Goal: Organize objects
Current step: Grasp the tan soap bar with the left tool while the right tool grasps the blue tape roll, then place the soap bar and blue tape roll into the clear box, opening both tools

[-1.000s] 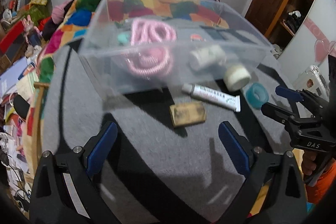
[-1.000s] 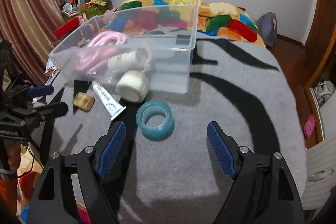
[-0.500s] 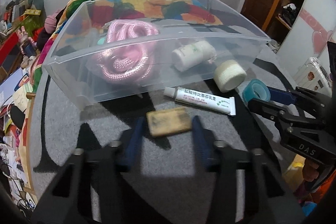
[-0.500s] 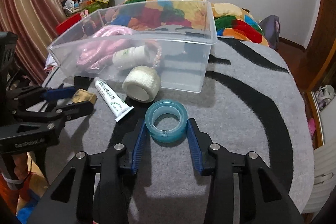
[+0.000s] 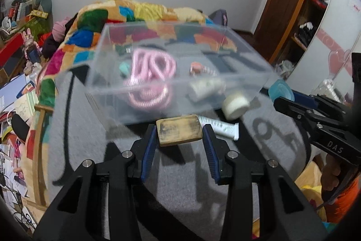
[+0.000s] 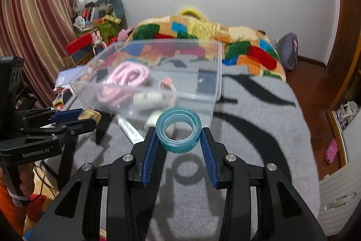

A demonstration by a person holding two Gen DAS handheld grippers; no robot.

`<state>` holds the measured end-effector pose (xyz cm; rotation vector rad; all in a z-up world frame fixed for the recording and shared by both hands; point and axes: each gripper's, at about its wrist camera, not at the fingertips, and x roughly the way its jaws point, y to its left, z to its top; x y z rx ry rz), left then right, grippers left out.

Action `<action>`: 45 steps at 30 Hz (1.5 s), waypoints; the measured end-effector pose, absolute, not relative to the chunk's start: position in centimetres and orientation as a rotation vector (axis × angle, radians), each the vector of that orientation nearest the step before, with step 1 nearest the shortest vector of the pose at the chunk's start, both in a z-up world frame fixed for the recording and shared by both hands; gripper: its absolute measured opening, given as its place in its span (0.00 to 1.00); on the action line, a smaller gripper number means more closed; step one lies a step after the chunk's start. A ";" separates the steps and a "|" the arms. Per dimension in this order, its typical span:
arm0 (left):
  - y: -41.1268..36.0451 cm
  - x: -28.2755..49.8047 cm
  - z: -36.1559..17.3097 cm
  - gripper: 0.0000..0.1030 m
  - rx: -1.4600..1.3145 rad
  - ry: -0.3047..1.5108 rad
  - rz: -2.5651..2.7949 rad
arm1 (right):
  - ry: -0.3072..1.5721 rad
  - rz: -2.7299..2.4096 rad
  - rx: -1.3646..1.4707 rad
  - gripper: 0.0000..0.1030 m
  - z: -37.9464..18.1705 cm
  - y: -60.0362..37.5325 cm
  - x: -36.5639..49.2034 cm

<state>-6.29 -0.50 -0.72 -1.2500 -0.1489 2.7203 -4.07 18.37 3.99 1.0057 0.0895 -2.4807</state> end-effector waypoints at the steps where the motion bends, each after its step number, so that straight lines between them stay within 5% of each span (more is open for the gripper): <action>1: -0.6 -6.3 -0.1 0.40 -1.231 -0.147 2.730 | 0.089 -2.486 0.992 0.35 4.4 18.3 -4.2; 14: -1.4 -9.8 4.5 0.40 -1.109 -0.116 2.827 | 0.109 -2.529 0.836 0.35 8.7 16.4 -6.1; 32: -0.6 -15.0 -0.8 0.40 -1.347 -0.131 2.720 | 0.120 -2.460 1.102 0.35 3.1 14.1 -12.3; 45: -0.4 -12.2 1.9 0.59 -1.234 -0.079 2.790 | 0.089 -2.443 1.044 0.39 4.8 15.4 -9.8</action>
